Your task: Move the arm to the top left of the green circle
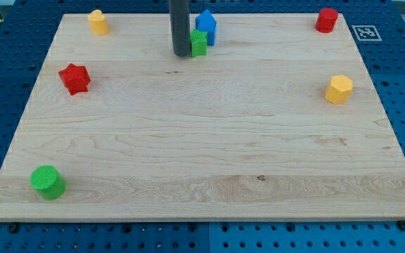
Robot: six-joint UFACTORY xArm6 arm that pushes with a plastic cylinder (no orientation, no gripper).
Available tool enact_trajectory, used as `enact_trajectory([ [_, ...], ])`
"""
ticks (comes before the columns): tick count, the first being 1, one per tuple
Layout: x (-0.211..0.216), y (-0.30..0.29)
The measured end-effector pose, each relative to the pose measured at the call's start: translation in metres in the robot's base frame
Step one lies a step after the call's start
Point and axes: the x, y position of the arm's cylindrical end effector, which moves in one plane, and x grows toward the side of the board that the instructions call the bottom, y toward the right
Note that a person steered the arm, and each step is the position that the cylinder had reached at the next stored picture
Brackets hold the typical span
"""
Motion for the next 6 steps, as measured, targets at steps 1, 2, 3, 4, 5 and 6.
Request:
enact_trajectory([
  [1,0.0,0.0],
  [2,0.049,0.006],
  [3,0.131,0.009],
  [4,0.191,-0.007],
  [5,0.203,-0.055],
  [6,0.203,-0.121],
])
